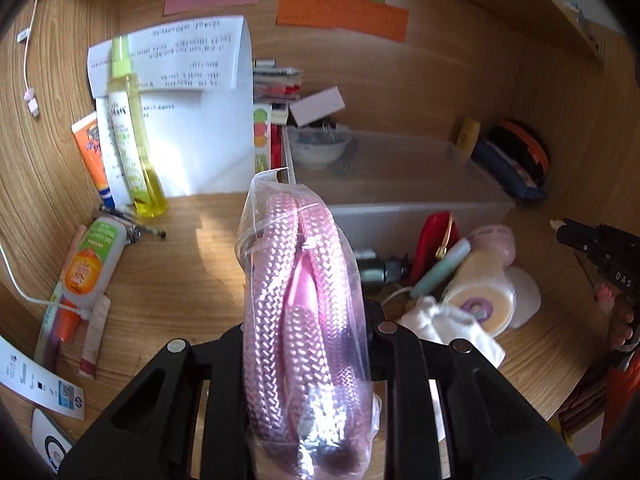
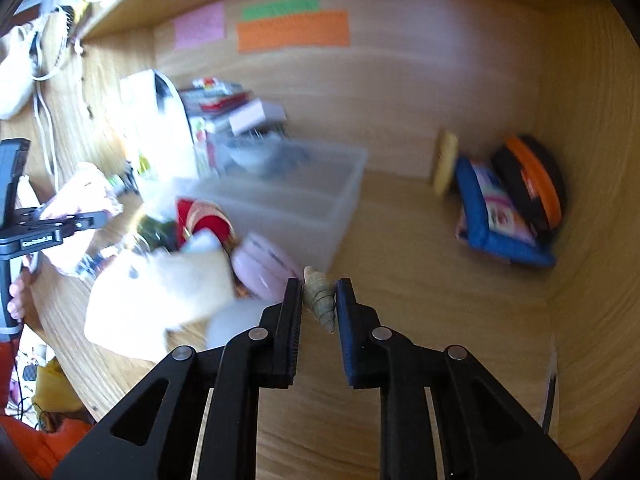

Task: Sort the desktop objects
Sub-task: 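Carry the pink rope and seashell into the clear box and release both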

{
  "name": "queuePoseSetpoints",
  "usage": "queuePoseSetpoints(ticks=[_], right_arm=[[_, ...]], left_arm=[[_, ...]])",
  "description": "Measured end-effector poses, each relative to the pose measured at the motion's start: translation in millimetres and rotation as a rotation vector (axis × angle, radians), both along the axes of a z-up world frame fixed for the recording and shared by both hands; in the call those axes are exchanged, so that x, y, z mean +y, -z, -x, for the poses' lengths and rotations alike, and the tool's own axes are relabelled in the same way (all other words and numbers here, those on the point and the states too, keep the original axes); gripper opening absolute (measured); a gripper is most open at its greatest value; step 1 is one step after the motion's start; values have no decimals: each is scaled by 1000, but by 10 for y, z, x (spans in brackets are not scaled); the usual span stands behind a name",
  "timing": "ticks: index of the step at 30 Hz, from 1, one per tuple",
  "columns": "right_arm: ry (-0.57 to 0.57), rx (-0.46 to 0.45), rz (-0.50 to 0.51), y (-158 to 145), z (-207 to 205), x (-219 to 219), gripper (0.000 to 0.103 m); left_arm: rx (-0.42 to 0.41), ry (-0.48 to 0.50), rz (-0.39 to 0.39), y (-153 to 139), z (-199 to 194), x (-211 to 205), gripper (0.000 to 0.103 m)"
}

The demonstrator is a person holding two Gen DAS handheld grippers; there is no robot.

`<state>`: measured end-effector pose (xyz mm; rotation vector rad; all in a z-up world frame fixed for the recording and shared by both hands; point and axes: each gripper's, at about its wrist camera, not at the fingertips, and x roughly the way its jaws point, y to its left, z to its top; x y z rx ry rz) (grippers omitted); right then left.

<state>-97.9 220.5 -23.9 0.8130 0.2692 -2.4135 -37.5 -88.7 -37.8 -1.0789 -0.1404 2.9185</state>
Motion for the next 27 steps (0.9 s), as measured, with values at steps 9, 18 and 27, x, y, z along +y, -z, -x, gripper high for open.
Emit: queuePoseSetpoints(ticks=[9, 18, 27], right_arm=[[-56, 73, 62, -374, 177, -272, 16], [-106, 57, 94, -512, 508, -602, 16], [-115, 53, 92, -624, 782, -816, 16]], left_arm=[[106, -1, 14, -416, 155, 26, 22], [136, 41, -9, -561, 535, 67, 22], [128, 63, -31, -631, 1035, 106, 22]])
